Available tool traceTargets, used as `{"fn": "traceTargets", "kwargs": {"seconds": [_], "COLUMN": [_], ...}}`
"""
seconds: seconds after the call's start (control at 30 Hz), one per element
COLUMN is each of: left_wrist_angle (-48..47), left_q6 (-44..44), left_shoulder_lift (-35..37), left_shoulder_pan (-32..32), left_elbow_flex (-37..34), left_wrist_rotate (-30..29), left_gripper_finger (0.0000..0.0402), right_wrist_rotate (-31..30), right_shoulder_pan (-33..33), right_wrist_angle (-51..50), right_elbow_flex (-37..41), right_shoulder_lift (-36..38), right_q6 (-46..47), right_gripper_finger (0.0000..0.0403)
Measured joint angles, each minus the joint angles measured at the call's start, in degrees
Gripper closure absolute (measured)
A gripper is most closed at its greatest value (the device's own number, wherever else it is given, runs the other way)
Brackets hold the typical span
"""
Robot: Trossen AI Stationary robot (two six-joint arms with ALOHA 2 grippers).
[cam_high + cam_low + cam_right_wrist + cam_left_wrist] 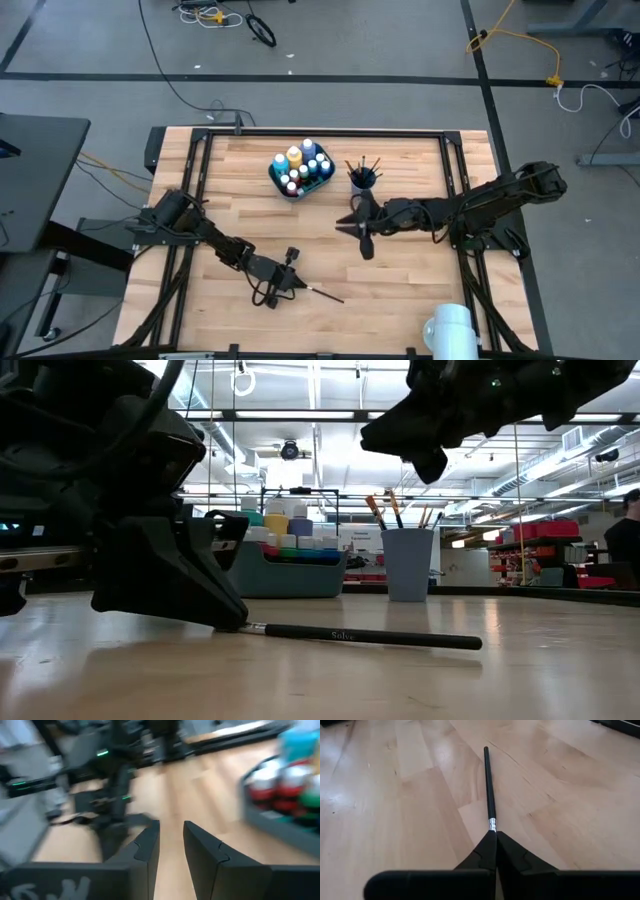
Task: Pick & Place Paint Supplies
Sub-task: Put the silver paint brush into the blue cup
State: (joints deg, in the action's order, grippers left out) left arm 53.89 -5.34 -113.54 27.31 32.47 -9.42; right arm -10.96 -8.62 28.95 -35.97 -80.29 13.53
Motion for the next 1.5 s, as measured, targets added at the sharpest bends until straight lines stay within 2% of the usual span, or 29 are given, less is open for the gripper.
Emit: {"fn": "traceTargets", "kwargs": {"seconds": [0.13, 0.2, 0.4, 0.6, 0.83, 1.0, 1.23, 1.5], "left_wrist_angle": [0.15, 0.31, 0.19, 0.42, 0.64, 0.7, 0.53, -8.32], "left_q6": [-0.65, -1.19, -2.68, -7.15, -9.24, -13.35, -20.39, -25.55], "left_shoulder_lift": [0.0, 0.0, -0.05, -0.09, -0.09, -0.07, -0.04, 0.09], "left_shoulder_pan": [-0.02, -0.02, -0.02, -0.04, -1.91, -3.92, -6.92, -7.83], "left_elbow_flex": [0.0, 0.0, 0.7, 2.22, 3.64, 4.77, 7.23, 11.13], "left_wrist_rotate": [-0.25, -0.45, -2.05, -5.11, -8.72, -9.43, -8.59, -7.27], "left_gripper_finger": [0.0397, 0.0397, 0.0398, 0.0398, 0.0399, 0.0398, 0.0398, 0.0398], "right_wrist_rotate": [9.23, 10.71, 8.98, 6.9, 7.38, 10.8, 10.49, 10.54], "right_shoulder_pan": [-0.35, -1.44, -6.96, -9.84, -9.97, -9.77, -9.47, -8.69], "right_wrist_angle": [-0.75, -0.38, 4.56, 13.45, 15.84, 16.7, 16.83, 16.04], "right_elbow_flex": [-0.02, -0.06, 0.0, -0.02, -0.03, -0.04, -0.07, 0.01], "right_shoulder_lift": [-1.09, -2.89, -12.26, -21.17, -26.96, -28.36, -28.41, -28.5], "right_q6": [3.31, 4.25, 3.41, 2.13, 7.81, 10.04, 9.75, 9.62], "right_gripper_finger": [0.0314, 0.0314, 0.0311, 0.0277, 0.0222, 0.0208, 0.0224, 0.03]}}
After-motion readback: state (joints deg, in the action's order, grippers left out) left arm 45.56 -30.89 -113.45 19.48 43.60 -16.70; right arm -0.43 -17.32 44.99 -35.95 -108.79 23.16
